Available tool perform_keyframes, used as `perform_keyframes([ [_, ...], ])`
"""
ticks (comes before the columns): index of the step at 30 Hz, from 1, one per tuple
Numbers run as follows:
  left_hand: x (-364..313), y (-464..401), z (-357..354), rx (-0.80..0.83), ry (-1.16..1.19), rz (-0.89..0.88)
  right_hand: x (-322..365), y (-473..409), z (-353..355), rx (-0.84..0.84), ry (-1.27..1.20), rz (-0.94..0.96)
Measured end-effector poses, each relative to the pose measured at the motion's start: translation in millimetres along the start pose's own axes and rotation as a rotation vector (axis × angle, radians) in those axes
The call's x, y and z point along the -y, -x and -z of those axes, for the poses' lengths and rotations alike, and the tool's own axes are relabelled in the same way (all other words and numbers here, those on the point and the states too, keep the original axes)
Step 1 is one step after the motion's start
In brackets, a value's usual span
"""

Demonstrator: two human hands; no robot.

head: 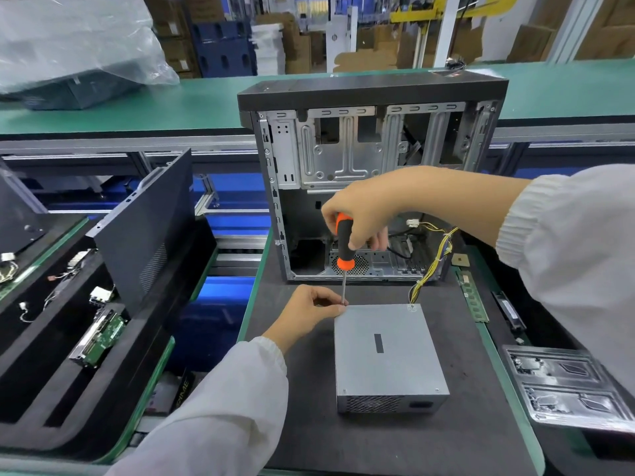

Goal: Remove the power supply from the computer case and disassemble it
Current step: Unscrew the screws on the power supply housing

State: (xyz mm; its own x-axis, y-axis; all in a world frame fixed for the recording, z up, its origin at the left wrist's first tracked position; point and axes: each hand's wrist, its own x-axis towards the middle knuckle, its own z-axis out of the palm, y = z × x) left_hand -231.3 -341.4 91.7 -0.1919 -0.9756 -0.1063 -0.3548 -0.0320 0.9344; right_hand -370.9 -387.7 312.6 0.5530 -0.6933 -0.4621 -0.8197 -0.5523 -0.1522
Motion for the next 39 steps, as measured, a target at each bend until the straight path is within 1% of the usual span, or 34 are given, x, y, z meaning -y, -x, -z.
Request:
perform_keyframes([
  [2,0,-1,-1,-0.014,-0.035,-0.027,4,1,1,0.030,-0.045,-0.104],
  [4,-2,-1,-1,-0.022,-0.077,-0.027,9,-1,-1,-0.017,0.098,-0.179],
  [5,-3,-2,0,-0.020,-0.094,-0.023,12,-3,-3,-0.066,0.186,-0.179],
  [7,-5,-2,0,-0.016,-0.113,-0.021,15,-6,-5,-0.146,0.334,-0.122],
  [9,-6,-1,0,-0.022,-0.131,-0.027,15,-6,-1,-0.115,0.426,-0.024],
  [10,-7,-1,-1,-0.027,-0.141,-0.030,13,-5,2,-0.074,0.421,0.015],
  [13,-9,-2,-4,-0.038,-0.175,-0.037,10,0,9,0.066,0.207,0.052],
  [14,-9,-2,-4,-0.041,-0.188,-0.043,9,2,8,0.086,0.117,0.042],
  [16,-9,-3,-3,-0.044,-0.204,-0.057,9,2,4,0.057,0.024,-0.007],
  [18,-9,-4,-3,-0.044,-0.211,-0.059,10,3,1,-0.015,0.051,-0.125],
  [20,-9,-4,-3,-0.045,-0.221,-0.052,12,1,-2,-0.055,0.184,-0.223],
  [23,-10,-5,-3,-0.047,-0.222,-0.049,12,-5,-6,-0.112,0.348,-0.183],
  [25,-10,-5,-3,-0.048,-0.231,-0.050,10,-7,-2,-0.101,0.409,-0.103],
  [26,-10,-5,-3,-0.047,-0.234,-0.049,8,-8,0,-0.077,0.370,-0.067],
  [29,-11,-6,-3,-0.040,-0.238,-0.050,7,-3,5,0.028,0.102,0.012],
  [32,-12,-6,-3,-0.042,-0.240,-0.043,9,-2,0,-0.057,-0.095,0.020],
  [33,-12,-6,-3,-0.043,-0.240,-0.042,10,-2,-4,-0.118,-0.092,-0.015],
  [34,-12,-6,-4,-0.044,-0.241,-0.042,12,-2,-8,-0.186,-0.022,-0.058],
  [37,-13,-6,-4,-0.045,-0.237,-0.043,17,-6,-14,-0.355,0.326,-0.151],
  [38,-13,-6,-4,-0.046,-0.236,-0.040,18,-7,-14,-0.369,0.381,-0.135],
  [39,-13,-5,-4,-0.046,-0.237,-0.038,18,-7,-12,-0.337,0.412,-0.104],
])
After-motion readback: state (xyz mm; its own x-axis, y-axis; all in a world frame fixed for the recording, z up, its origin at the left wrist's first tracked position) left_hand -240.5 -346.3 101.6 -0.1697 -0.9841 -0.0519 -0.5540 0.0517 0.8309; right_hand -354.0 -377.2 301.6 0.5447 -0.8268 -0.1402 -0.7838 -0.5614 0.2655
